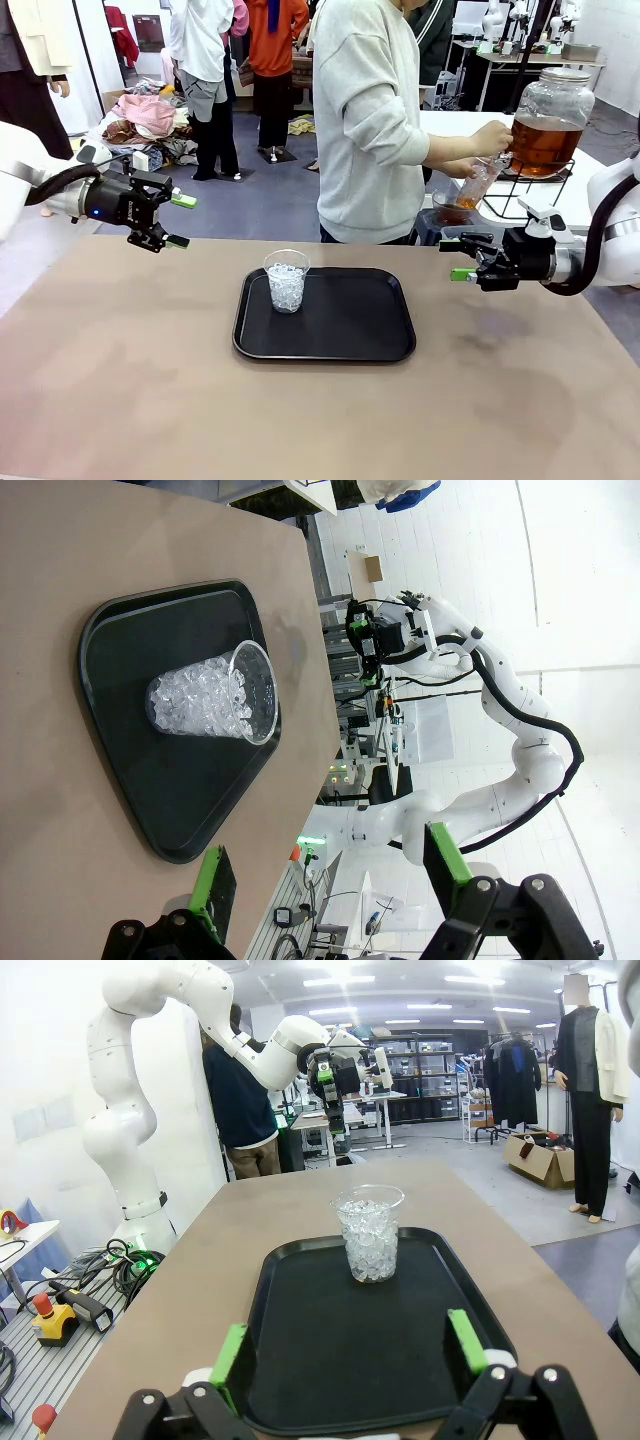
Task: Pour the drink into the iced cup.
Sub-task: Pick up the iced cup indicated by the human and present it to them.
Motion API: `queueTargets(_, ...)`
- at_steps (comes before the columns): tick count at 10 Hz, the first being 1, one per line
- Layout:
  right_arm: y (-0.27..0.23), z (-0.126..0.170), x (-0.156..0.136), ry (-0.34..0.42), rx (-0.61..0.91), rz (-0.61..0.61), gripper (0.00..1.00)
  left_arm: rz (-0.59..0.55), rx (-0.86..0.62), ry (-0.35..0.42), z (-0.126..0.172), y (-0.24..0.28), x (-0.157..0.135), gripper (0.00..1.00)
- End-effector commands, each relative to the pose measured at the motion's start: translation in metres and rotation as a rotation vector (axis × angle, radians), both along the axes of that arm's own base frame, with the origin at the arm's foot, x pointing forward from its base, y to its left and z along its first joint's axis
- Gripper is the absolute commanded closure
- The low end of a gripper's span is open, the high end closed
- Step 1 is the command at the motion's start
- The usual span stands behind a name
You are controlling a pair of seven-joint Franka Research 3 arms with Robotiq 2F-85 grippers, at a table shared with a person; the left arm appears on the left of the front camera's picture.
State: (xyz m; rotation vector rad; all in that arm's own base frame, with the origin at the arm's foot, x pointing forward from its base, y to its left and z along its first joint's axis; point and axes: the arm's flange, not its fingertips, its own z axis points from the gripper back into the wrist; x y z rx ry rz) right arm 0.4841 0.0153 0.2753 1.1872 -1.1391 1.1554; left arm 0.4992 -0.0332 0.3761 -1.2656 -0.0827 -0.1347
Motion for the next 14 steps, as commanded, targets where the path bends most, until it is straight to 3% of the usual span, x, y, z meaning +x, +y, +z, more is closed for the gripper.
queueTargets(1, 0.0009, 0.0022, 0.0012, -0.006, -0.004, 0.001, 0.0, 0.003, 0.003, -0.005, 0.0024, -0.0002, -0.0011, 0.0)
queueTargets(14, 0.0009, 0.0022, 0.0012, -0.006, -0.004, 0.001, 0.0, 0.003, 0.003, -0.005, 0.0024, -0.0002, -0.0011, 0.0)
